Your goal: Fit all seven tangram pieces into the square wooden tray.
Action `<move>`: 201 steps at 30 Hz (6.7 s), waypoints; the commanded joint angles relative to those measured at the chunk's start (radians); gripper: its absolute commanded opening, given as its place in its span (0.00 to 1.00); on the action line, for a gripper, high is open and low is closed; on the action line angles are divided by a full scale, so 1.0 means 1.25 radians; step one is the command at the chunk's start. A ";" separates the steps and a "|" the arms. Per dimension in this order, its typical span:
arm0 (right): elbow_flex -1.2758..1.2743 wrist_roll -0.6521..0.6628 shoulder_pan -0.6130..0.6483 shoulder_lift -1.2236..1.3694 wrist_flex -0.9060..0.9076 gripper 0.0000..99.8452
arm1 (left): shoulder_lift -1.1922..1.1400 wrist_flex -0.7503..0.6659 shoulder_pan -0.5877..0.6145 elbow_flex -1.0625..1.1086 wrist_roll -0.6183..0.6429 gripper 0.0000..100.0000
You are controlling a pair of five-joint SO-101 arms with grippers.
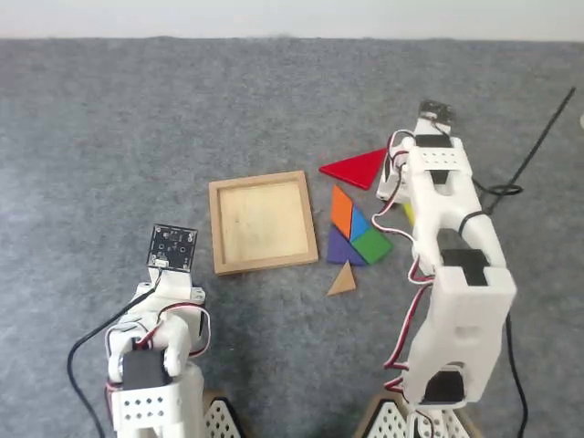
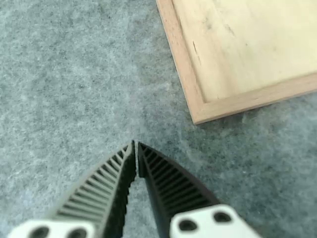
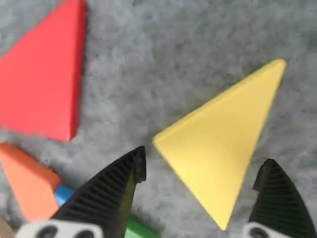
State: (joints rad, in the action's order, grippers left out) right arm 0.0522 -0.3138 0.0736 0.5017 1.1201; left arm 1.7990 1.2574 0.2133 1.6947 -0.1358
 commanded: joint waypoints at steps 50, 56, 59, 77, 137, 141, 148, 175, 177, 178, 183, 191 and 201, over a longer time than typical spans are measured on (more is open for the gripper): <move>0.209 -0.031 -0.035 0.123 0.091 0.22 | 0.011 0.004 0.004 -0.009 -0.004 0.01; 0.209 0.027 -0.036 0.053 0.150 0.22 | 0.011 0.004 0.004 -0.009 -0.004 0.01; 0.206 0.081 -0.035 0.002 0.176 0.22 | 0.011 0.004 0.004 -0.009 -0.004 0.01; 0.205 0.477 0.193 -0.153 0.256 0.11 | 0.011 0.004 0.004 -0.009 -0.004 0.01; -0.469 0.331 0.202 -0.546 -0.099 0.01 | 0.005 -0.188 -0.095 -0.150 -0.244 0.02; -0.556 0.279 0.197 -0.586 -0.176 0.01 | -0.077 -0.247 -0.163 -0.251 -0.087 0.09; -0.562 0.223 0.196 -0.587 -0.206 0.01 | -0.626 -0.277 -0.345 -0.512 -0.081 0.10; -0.605 0.080 0.361 -0.441 -0.461 0.03 | -1.445 -0.471 -0.264 -0.871 -0.048 0.20; -0.581 0.080 0.346 -0.413 -0.454 0.01 | -1.450 -0.457 -0.258 -0.882 -0.045 0.20; -0.577 0.080 0.344 -0.404 -0.451 0.01 | -1.450 -0.457 -0.258 -0.882 -0.038 0.20; -0.567 0.081 0.346 -0.398 -0.431 0.01 | -1.450 -0.460 -0.255 -0.886 0.045 0.20; -0.567 0.085 0.344 -0.398 -0.430 0.01 | -1.428 -0.345 -0.259 -0.900 0.021 0.20; -0.566 0.082 0.347 -0.398 -0.407 0.01 | -1.359 -0.232 -0.329 -0.829 0.032 0.14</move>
State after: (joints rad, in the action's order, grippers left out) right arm -0.7012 -0.2064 0.5186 0.0061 0.5953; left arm 0.0606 0.9782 -0.1519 0.6437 -0.1358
